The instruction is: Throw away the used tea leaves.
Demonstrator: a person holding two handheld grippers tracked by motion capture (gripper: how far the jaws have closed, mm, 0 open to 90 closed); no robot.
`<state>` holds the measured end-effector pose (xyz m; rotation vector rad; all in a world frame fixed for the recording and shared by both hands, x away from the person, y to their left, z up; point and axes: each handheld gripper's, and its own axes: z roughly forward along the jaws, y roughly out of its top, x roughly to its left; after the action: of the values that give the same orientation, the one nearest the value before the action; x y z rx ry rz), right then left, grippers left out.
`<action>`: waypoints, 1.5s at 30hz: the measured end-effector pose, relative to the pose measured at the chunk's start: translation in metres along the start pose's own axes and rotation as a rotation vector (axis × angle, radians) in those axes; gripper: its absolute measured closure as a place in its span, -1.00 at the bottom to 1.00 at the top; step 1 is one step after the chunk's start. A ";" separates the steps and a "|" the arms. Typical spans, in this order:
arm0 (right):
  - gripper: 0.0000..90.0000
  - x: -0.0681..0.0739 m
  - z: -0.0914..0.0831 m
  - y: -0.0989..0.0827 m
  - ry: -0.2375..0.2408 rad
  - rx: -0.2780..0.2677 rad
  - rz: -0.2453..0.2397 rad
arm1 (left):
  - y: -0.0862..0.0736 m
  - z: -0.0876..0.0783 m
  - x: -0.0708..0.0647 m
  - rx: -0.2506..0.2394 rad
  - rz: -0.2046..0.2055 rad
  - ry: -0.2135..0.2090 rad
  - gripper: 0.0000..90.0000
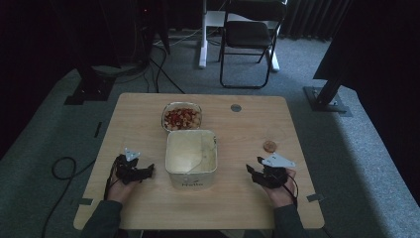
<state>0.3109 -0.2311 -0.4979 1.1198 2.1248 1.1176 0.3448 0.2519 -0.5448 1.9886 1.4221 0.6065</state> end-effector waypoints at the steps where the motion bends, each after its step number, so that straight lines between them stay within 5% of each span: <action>1: -0.03 -0.003 0.000 -0.002 -0.013 0.002 0.007 | 0.000 0.000 0.000 0.000 0.000 0.000 -0.66; 14: -0.02 -0.053 -0.013 -0.018 -0.151 -0.025 0.137 | 0.000 0.000 0.000 0.000 0.000 0.000 -0.66; 24: 0.34 -0.089 -0.017 -0.004 -0.240 -0.113 0.235 | 0.000 0.000 0.000 0.000 -0.002 0.000 -0.66; 29: 0.41 -0.102 -0.008 0.017 -0.279 -0.098 0.254 | 0.000 0.000 0.000 0.000 0.000 0.000 -0.66; 39: 0.49 -0.121 0.012 0.029 -0.278 -0.046 0.370 | 0.000 0.000 0.000 -0.003 -0.001 -0.001 -0.66; 45: 0.69 -0.127 0.023 0.027 -0.225 0.021 0.407 | 0.000 0.000 0.000 -0.002 -0.001 -0.001 -0.66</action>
<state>0.4080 -0.3187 -0.4822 1.6558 1.7852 1.0780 0.3447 0.2519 -0.5450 1.9862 1.4207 0.6065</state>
